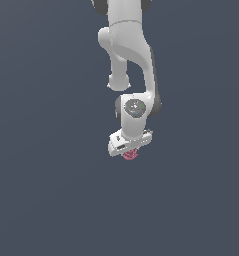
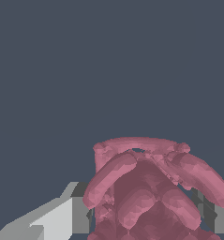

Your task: Pick up the object and move it to a goal position.

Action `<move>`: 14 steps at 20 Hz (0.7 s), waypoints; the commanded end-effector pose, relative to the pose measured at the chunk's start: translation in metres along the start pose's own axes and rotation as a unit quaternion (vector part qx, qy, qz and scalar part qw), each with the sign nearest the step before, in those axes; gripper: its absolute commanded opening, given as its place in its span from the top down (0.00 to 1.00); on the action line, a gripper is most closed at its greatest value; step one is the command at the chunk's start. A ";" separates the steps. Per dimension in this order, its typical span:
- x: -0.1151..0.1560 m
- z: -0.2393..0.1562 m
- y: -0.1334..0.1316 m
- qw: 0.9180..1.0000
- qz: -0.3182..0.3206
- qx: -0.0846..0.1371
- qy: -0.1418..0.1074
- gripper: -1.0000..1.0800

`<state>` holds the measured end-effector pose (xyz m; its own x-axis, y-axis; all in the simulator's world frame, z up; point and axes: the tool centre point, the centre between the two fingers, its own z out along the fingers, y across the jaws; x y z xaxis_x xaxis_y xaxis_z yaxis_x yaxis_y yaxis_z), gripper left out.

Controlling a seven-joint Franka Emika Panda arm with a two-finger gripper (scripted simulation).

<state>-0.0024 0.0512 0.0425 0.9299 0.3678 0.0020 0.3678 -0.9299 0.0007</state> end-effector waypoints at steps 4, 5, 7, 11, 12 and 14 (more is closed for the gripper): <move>-0.001 0.002 0.000 1.000 0.000 0.000 -0.001 1.00; -0.001 0.002 0.000 1.000 0.000 0.000 -0.001 1.00; -0.001 0.001 0.000 1.000 0.000 0.000 -0.001 1.00; 0.003 -0.001 -0.001 1.000 0.000 0.000 -0.001 1.00; 0.004 -0.002 -0.002 1.000 0.000 0.000 -0.001 1.00; 0.009 -0.005 -0.003 1.000 0.000 0.000 -0.001 1.00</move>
<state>0.0024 0.0549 0.0457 0.9301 0.3674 -0.0004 0.3674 -0.9301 0.0000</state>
